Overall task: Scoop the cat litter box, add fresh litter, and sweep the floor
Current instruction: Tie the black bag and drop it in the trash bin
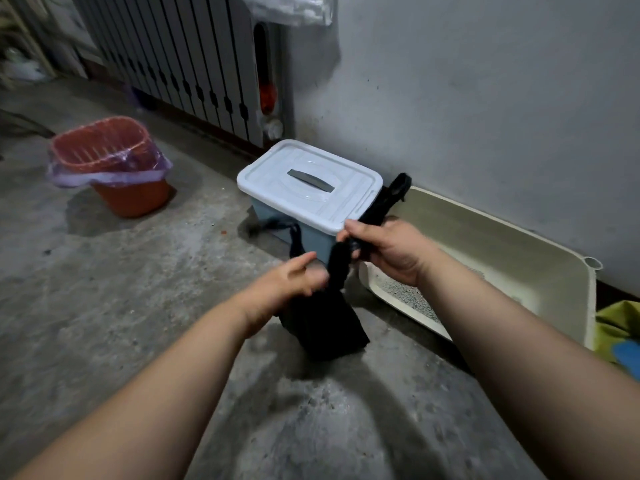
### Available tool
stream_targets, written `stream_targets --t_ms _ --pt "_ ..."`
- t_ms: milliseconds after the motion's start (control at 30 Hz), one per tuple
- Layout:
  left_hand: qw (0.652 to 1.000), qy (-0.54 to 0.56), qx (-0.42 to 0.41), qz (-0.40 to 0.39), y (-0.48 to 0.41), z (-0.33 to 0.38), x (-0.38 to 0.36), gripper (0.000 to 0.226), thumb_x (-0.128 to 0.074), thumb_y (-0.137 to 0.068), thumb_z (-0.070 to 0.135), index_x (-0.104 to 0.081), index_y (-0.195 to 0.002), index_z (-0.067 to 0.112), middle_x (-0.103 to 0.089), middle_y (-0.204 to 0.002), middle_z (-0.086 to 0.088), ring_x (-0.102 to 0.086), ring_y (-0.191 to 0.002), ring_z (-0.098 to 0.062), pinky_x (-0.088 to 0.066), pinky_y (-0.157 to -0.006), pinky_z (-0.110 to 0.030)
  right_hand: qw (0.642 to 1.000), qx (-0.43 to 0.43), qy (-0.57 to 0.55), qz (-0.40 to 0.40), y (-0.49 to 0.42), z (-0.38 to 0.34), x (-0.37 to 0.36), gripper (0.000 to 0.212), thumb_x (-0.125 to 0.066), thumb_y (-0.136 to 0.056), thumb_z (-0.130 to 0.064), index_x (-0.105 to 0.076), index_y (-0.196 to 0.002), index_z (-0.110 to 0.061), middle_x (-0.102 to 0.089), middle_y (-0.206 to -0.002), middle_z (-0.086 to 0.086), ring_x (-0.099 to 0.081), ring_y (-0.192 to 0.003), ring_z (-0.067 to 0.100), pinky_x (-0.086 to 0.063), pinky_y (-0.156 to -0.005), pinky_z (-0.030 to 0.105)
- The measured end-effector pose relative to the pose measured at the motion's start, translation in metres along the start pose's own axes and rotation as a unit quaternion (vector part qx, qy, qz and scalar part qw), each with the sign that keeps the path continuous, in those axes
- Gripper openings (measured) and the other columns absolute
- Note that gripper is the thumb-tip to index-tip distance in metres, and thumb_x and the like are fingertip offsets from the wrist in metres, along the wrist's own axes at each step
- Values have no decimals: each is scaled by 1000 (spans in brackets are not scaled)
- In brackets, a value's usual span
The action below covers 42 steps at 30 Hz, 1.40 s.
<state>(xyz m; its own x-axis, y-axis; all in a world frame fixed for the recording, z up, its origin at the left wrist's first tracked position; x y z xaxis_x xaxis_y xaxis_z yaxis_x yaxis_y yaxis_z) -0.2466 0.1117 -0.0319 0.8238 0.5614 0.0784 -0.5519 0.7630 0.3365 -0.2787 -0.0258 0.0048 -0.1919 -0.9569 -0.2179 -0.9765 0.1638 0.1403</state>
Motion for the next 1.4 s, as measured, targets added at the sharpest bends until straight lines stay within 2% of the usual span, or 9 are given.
stream_targets --t_ms 200,367,467,733,833,933,1133,1300,1400 --pt "934 -335 -110 66 -9 2 -16 28 -54 -93 31 -65 -110 12 -66 -113 -10 -59 -108 -22 -44 -93 -29 961 31 248 -117 5 4 -57 17 -58 -90 -36 -63 -104 -28 -66 -105 3 -60 -103 9 -48 -84 32" --pt "987 -83 -89 106 -7 -5 -1 19 -48 -97 21 -66 -94 25 -65 -69 -1 -60 -61 -7 -48 -58 -19 944 -46 322 -60 -2 36 -23 44 -44 -84 -65 -53 -105 -28 -65 -88 -1 -61 -79 20 -50 -65 35" --pt "985 -27 -22 169 -8 -21 9 26 -49 -97 24 -65 -83 9 -64 -60 -5 -58 -45 -8 -42 -42 -16 939 -112 304 -116 5 61 -16 23 -63 -89 -31 -67 -95 -10 -63 -83 6 -53 -69 11 -41 -62 22" --pt "973 82 62 206 -14 -37 15 31 -58 -90 32 -58 -64 15 -59 -47 1 -51 -44 -12 -40 -52 -23 956 -99 275 -41 1 69 -9 18 -67 -82 -1 -65 -70 -13 -51 -70 3 -44 -54 7 -34 -49 17" --pt "978 168 33 121 -12 -28 0 18 -58 -89 10 -68 -104 12 -67 -73 0 -59 -59 -5 -46 -54 -13 964 -103 245 -1 -3 68 1 23 -66 -80 4 -62 -65 -14 -50 -67 5 -44 -57 14 -33 -53 23" --pt "993 -96 -35 56 -12 -17 -1 55 -58 -78 -11 -60 -123 20 -66 -109 -4 -63 -93 -8 -46 -79 -12 957 -84 279 -6 -3 64 2 27 -68 -77 5 -62 -62 -17 -52 -67 -1 -48 -57 11 -35 -54 22" --pt "844 -499 -121 154 -9 8 0 22 -55 -79 11 -65 -97 12 -53 -108 -8 -54 -97 -26 -39 -83 -25 926 -38 370 -68 -4 55 -10 14 -69 -78 3 -69 -72 -9 -51 -75 -5 -50 -60 -5 -39 -62 8" --pt "993 -74 -23 87 -13 -12 -5 36 -46 -79 -17 -52 -94 16 -61 -63 4 -53 -61 -13 -39 -52 -19 914 -14 402 -47 -6 52 6 9 -67 -81 1 -72 -88 -2 -52 -75 -5 -52 -78 16 -41 -76 27" --pt "999 49 -9 -9 -12 -14 -16 50 -39 -79 -27 -51 -104 14 -58 -58 8 -52 -54 -2 -40 -50 -11 944 -41 326 -23 -1 60 18 9 -65 -83 3 -70 -86 -2 -52 -74 0 -49 -77 20 -36 -71 31"
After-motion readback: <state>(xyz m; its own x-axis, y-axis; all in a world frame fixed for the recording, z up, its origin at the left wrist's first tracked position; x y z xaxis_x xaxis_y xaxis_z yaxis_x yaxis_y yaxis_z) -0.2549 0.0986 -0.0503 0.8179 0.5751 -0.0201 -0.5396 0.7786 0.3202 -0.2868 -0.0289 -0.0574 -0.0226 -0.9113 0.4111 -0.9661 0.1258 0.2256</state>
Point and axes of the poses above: each hand's wrist, its own y-axis away from the middle knuckle, its own x-axis out of the back of the hand, z = x × y, the point moved 8 cm from there along -y, towards the middle knuckle
